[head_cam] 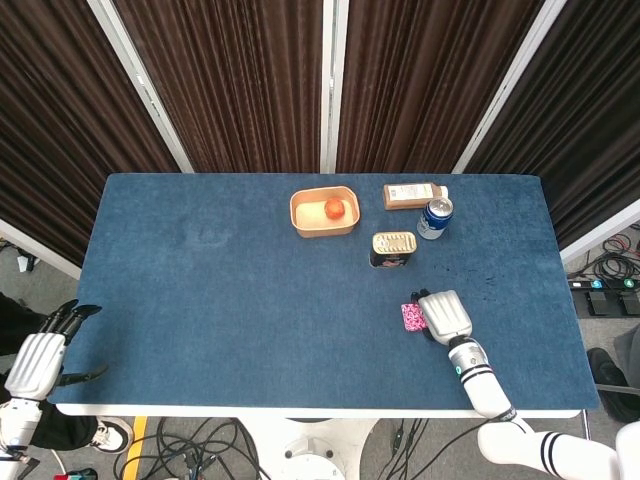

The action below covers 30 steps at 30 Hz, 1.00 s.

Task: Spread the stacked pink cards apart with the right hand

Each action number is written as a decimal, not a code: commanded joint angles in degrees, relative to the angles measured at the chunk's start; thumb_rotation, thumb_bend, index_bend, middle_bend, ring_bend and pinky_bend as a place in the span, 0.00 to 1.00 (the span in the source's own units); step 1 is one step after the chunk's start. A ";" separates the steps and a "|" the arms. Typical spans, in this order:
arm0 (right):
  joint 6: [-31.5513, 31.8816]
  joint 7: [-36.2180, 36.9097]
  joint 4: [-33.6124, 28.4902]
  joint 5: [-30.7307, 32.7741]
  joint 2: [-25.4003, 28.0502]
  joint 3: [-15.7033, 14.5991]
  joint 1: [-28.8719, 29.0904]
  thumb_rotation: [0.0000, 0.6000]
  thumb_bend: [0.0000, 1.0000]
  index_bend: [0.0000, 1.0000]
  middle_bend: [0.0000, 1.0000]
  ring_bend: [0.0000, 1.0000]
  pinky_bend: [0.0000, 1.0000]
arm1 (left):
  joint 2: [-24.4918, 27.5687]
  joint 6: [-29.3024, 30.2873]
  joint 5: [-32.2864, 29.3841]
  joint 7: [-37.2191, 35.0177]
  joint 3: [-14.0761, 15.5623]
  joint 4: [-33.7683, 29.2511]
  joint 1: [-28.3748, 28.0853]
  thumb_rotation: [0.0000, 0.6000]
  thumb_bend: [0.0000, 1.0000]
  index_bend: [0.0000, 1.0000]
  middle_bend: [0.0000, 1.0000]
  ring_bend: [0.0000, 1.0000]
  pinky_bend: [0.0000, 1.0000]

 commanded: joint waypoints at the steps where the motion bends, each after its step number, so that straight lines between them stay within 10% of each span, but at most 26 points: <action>1: 0.13 0.16 -0.12 0.01 0.10 -0.02 -0.06 1.00 0.17 0.38 0.35 0.87 0.93 | 0.00 -0.08 -0.01 0.04 0.03 0.00 -0.01 1.00 0.00 0.18 0.16 0.07 0.16; 30: -0.16 -12.65 -7.46 6.72 -5.88 4.04 8.20 1.00 0.19 0.41 0.36 0.87 0.93 | -0.01 0.09 -0.23 -0.58 -0.01 0.41 0.20 1.00 0.00 0.18 0.16 0.07 0.16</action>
